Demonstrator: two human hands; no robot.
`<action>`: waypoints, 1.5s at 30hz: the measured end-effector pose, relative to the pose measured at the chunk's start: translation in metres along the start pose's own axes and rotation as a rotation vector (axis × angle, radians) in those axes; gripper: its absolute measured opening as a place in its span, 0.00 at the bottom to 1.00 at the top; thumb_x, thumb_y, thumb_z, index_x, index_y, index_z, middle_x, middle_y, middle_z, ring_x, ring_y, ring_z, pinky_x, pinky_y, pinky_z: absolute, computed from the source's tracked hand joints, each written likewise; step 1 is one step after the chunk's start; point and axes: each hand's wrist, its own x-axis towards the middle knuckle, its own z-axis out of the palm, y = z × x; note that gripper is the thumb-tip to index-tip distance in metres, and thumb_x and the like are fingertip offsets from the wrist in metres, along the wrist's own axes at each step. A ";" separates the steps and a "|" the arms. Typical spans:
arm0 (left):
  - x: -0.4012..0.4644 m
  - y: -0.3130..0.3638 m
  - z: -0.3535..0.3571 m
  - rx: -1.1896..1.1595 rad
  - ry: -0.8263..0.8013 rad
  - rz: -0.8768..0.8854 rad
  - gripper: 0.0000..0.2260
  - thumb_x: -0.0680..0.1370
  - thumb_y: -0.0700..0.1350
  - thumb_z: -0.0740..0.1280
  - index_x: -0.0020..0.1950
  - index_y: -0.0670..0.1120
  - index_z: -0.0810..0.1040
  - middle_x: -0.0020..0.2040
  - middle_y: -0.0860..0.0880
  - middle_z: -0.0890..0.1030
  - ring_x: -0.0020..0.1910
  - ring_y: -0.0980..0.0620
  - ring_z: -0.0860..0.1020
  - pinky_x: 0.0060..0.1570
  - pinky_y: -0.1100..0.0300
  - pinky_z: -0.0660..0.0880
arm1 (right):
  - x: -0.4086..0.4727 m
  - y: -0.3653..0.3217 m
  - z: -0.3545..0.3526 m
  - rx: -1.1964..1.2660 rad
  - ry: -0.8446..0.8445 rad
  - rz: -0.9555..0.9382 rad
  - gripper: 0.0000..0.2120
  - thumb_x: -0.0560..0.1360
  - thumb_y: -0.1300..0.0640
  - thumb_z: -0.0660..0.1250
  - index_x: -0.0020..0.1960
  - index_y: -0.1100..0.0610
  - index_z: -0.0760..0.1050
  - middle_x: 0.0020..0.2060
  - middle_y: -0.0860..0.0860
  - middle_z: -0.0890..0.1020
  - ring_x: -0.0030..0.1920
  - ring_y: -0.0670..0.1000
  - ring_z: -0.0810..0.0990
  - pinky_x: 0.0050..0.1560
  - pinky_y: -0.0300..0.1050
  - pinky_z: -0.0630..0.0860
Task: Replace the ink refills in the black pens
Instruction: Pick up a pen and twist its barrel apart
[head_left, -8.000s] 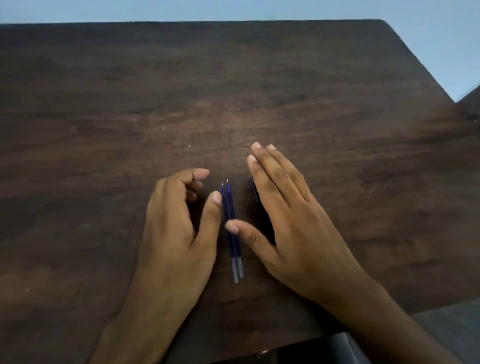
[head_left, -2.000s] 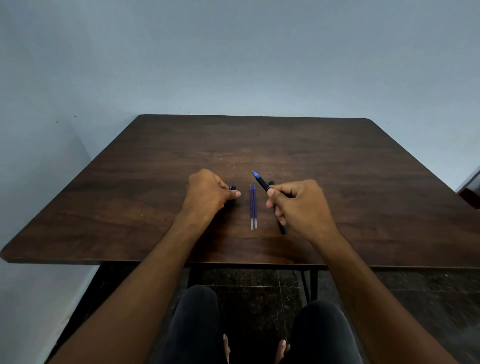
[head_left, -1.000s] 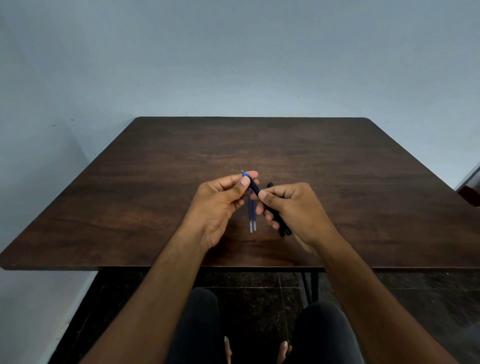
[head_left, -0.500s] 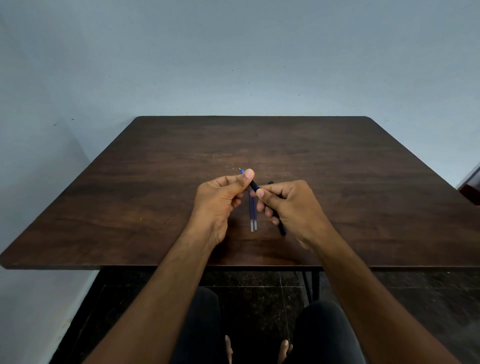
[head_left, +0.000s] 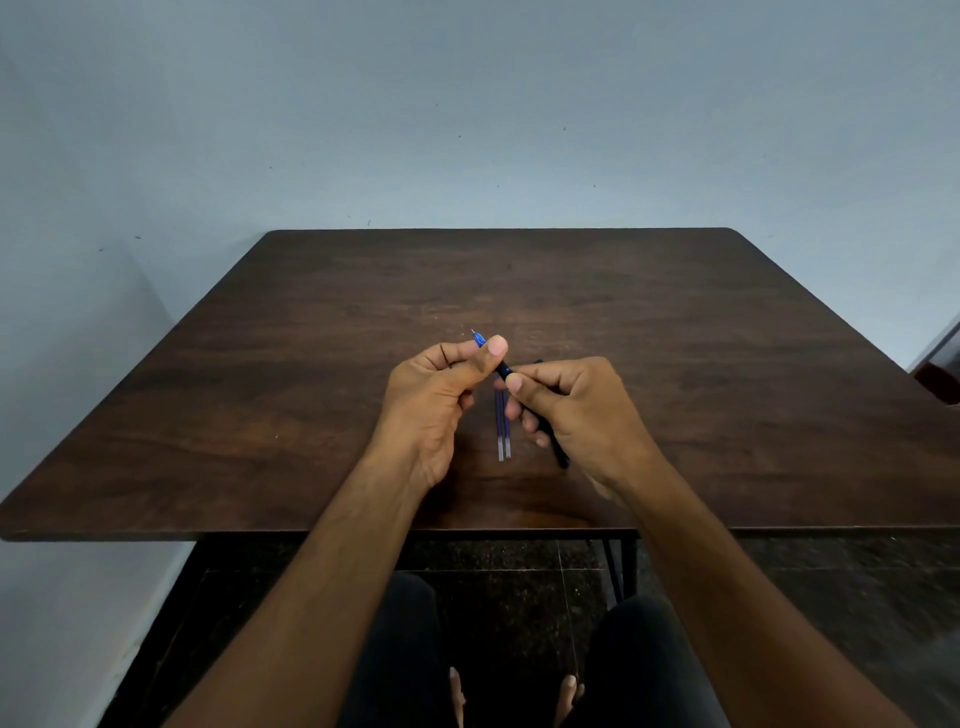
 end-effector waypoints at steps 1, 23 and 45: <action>0.000 0.000 0.000 0.011 -0.014 0.005 0.12 0.64 0.49 0.78 0.42 0.46 0.81 0.34 0.51 0.81 0.34 0.57 0.77 0.43 0.60 0.68 | 0.000 0.000 0.000 -0.001 -0.004 -0.005 0.10 0.81 0.60 0.67 0.48 0.64 0.85 0.35 0.67 0.81 0.31 0.54 0.74 0.29 0.43 0.71; -0.009 0.003 -0.014 0.070 -0.206 0.004 0.14 0.80 0.40 0.66 0.64 0.45 0.81 0.59 0.48 0.85 0.53 0.53 0.79 0.50 0.58 0.67 | 0.002 0.001 -0.001 -0.019 -0.018 -0.025 0.10 0.82 0.62 0.65 0.49 0.63 0.85 0.33 0.57 0.82 0.29 0.49 0.74 0.28 0.41 0.72; -0.006 0.002 -0.012 0.078 -0.079 0.031 0.10 0.73 0.45 0.74 0.54 0.48 0.86 0.52 0.48 0.87 0.53 0.53 0.81 0.52 0.56 0.68 | 0.002 0.002 -0.002 0.003 -0.047 -0.002 0.09 0.81 0.62 0.66 0.54 0.63 0.84 0.34 0.54 0.84 0.30 0.48 0.76 0.29 0.42 0.73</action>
